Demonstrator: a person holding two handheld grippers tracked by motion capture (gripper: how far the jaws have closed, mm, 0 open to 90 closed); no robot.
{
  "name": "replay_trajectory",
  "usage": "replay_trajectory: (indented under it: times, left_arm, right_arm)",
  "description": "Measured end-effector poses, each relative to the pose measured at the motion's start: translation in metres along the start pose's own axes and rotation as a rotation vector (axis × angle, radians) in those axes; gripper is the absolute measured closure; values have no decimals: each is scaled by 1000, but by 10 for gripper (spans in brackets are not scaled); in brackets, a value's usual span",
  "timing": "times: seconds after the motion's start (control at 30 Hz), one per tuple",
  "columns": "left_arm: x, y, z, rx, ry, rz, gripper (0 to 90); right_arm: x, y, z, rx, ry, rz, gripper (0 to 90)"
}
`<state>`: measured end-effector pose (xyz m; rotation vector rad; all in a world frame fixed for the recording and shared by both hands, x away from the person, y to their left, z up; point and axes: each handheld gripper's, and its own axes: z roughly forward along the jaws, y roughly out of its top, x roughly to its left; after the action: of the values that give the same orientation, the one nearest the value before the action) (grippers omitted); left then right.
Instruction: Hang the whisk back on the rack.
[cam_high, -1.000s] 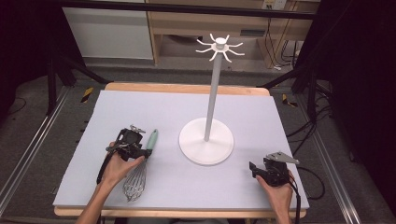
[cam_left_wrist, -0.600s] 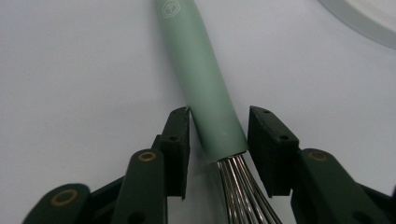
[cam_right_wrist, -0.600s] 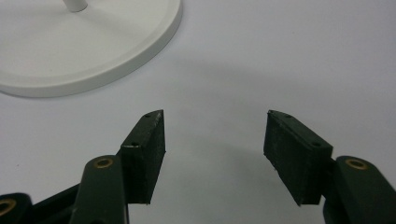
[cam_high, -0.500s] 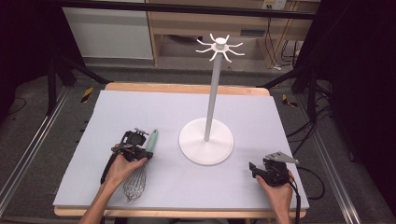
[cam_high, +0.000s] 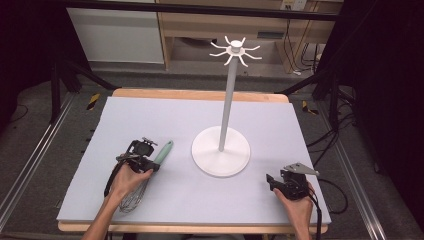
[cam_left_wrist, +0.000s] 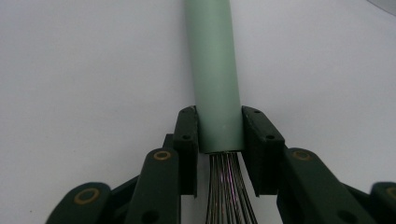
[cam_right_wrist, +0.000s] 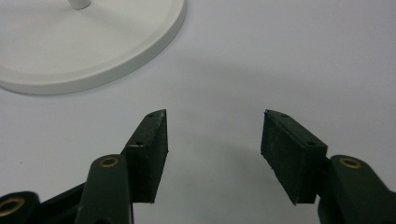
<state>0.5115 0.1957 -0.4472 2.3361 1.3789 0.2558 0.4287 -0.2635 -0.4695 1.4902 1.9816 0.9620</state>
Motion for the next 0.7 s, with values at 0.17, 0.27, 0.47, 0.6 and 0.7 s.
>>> replay_trajectory:
  times: [0.17, 0.27, 0.47, 0.6, 0.7]
  left_arm:
    - [1, 3, -2, -10, 6, 24, 639]
    - [1, 7, -4, -15, 7, 27, 585]
    - [0, 15, 5, 31, 11, 29, 592]
    - [2, 16, 9, 53, 6, 27, 636]
    - [1, 17, 10, 60, 9, 20, 656]
  right_arm:
    - [0, 0, 0, 0, -3, 1, 400]
    - [-2, 0, -1, -3, -4, 3, 398]
    - [-2, 0, -1, -1, 1, 7, 402]
    - [-1, 0, -1, -1, 1, 1, 409]
    - [-2, 0, 0, 0, 2, 2, 414]
